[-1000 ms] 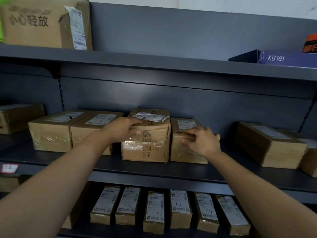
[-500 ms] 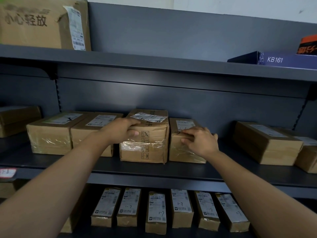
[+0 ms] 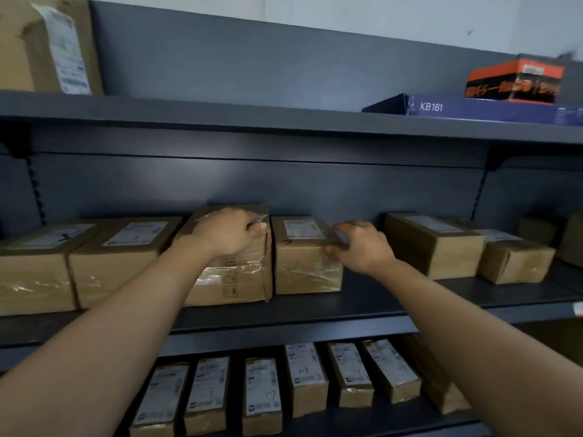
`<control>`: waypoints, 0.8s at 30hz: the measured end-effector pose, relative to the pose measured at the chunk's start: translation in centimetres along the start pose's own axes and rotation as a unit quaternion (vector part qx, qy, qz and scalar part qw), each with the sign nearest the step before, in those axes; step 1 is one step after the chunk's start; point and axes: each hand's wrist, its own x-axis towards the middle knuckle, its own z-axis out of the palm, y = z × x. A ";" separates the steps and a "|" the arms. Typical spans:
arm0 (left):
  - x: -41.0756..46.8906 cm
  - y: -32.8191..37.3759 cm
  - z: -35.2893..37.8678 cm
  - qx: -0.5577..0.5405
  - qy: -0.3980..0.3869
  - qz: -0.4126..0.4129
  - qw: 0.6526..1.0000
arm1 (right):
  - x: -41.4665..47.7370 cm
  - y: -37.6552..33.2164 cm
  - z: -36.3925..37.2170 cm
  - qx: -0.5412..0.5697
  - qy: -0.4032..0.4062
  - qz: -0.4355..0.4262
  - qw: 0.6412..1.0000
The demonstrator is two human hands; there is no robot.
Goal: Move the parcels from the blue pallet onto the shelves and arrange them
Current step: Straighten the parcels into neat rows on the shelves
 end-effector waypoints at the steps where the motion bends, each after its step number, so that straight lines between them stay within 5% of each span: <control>1: 0.6 1.1 0.1 0.006 0.004 0.014 1.000 | -0.1 1.0 -0.6 0.009 -0.001 0.009 1.000; 14: 9.6 19.2 6.2 0.009 -0.025 0.084 0.996 | -0.9 19.4 -6.5 -0.053 0.026 0.131 0.990; 24: 14.8 32.2 10.9 -0.062 -0.075 0.092 0.991 | -0.2 33.7 -8.2 -0.040 -0.103 0.256 0.960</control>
